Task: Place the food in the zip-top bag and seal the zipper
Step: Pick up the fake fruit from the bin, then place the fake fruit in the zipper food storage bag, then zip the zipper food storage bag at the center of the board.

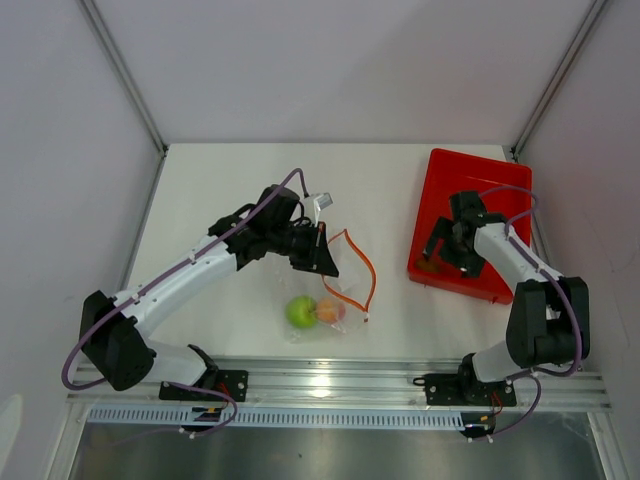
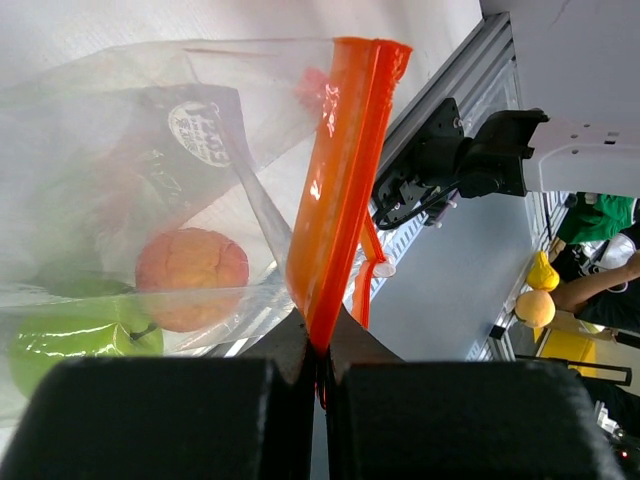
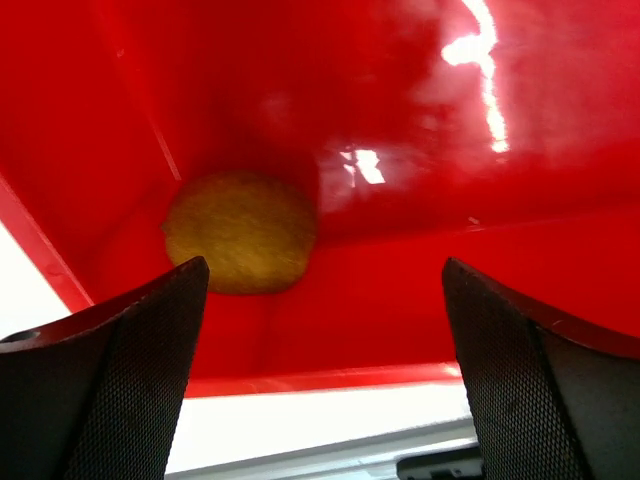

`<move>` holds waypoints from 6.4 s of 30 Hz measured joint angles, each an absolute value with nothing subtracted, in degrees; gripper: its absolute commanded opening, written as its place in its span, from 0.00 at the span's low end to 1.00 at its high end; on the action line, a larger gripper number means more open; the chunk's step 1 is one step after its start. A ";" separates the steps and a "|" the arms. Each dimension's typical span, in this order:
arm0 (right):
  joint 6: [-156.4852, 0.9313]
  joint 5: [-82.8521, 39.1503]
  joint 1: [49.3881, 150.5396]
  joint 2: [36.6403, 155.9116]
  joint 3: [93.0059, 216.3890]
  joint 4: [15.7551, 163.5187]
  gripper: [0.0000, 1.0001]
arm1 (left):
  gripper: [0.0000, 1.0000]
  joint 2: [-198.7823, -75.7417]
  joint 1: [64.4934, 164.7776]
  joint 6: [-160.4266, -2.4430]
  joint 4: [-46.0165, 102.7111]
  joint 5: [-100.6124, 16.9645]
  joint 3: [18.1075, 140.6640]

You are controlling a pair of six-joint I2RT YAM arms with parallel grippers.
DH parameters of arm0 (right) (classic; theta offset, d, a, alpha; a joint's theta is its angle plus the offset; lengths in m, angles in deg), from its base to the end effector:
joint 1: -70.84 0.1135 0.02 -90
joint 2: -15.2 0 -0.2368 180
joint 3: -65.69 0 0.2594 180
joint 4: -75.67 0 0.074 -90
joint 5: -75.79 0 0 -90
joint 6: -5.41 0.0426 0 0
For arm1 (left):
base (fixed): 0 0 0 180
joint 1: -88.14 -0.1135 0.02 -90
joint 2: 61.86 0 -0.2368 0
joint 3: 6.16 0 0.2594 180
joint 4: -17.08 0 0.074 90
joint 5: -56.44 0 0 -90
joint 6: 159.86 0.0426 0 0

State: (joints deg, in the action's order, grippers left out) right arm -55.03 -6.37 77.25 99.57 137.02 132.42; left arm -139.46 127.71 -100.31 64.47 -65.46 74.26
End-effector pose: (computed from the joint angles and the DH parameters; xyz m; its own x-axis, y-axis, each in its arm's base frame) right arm 0.2885 0.0266 0.1816 -0.8426 0.3971 -0.3636 0.4046 0.9126 0.0591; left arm 0.2221 -0.2127 0.2802 -0.8875 0.1753 -0.4262 0.4422 0.5840 -0.6807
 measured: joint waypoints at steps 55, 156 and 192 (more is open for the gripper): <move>-63.64 -9.08 76.40 83.44 133.67 126.01 0.00 | 0.01 -139.48 127.71 -101.34 63.18 -65.73 73.52; -60.63 -36.62 121.82 54.59 121.43 115.37 0.73 | 0.01 -118.80 129.22 -111.20 77.35 -48.22 71.27; -66.37 10.83 143.04 77.10 126.42 107.59 0.00 | 0.01 -119.68 129.24 -109.30 67.84 -52.09 66.02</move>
State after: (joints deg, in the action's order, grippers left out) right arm -66.37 10.83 143.04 77.10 126.42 107.59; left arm -119.68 129.24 -109.30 67.84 -52.09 66.02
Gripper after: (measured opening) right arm 0.086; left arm 0.005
